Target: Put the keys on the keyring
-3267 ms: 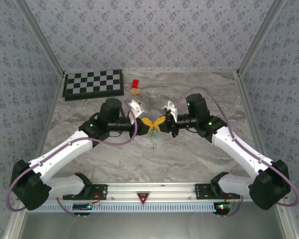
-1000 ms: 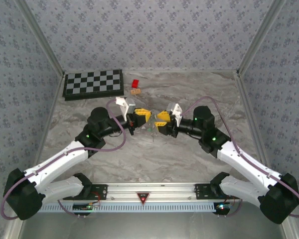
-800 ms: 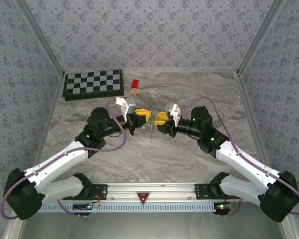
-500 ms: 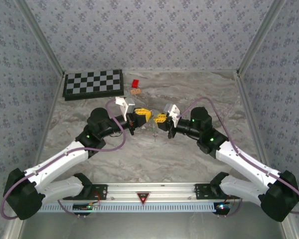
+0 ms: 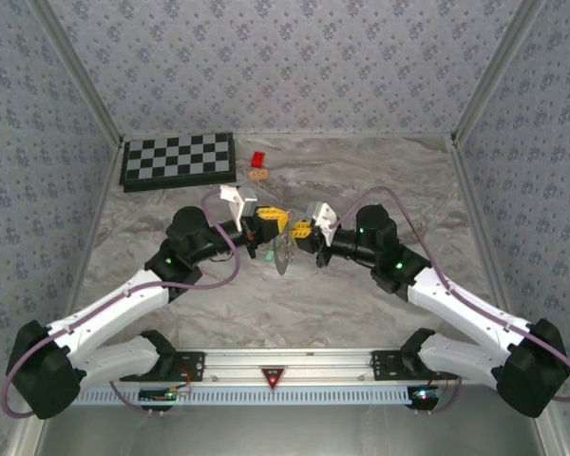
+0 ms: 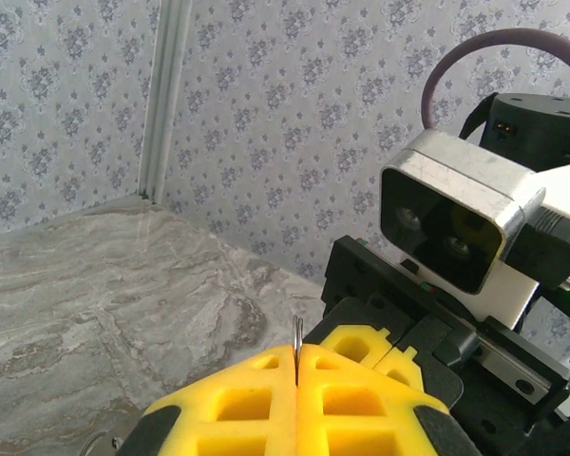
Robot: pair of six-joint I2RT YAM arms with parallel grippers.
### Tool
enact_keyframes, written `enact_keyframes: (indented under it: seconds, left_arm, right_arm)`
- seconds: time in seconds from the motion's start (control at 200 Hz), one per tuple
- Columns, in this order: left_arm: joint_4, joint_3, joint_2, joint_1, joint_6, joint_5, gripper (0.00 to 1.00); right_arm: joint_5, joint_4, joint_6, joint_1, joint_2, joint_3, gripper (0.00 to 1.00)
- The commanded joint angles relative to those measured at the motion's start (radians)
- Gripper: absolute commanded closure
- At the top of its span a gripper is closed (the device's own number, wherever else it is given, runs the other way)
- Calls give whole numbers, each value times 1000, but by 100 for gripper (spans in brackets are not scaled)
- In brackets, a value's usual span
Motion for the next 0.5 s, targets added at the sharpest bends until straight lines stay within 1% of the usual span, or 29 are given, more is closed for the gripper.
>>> enact_keyframes:
  seconds: [0.0,0.19,0.495]
  left_arm:
    - [8,8,-33,-3,39,-14,100]
    - [-28,12,-28,-2,58,10,100]
    - [-62,43,16,-6,66,55,100]
  right_arm:
    - [-13,-5,27,-34,-43,-4,100]
    - [-41,-4,57,-91,-81,-11,100]
    - [-65,-67,28,-92,-61,37,100]
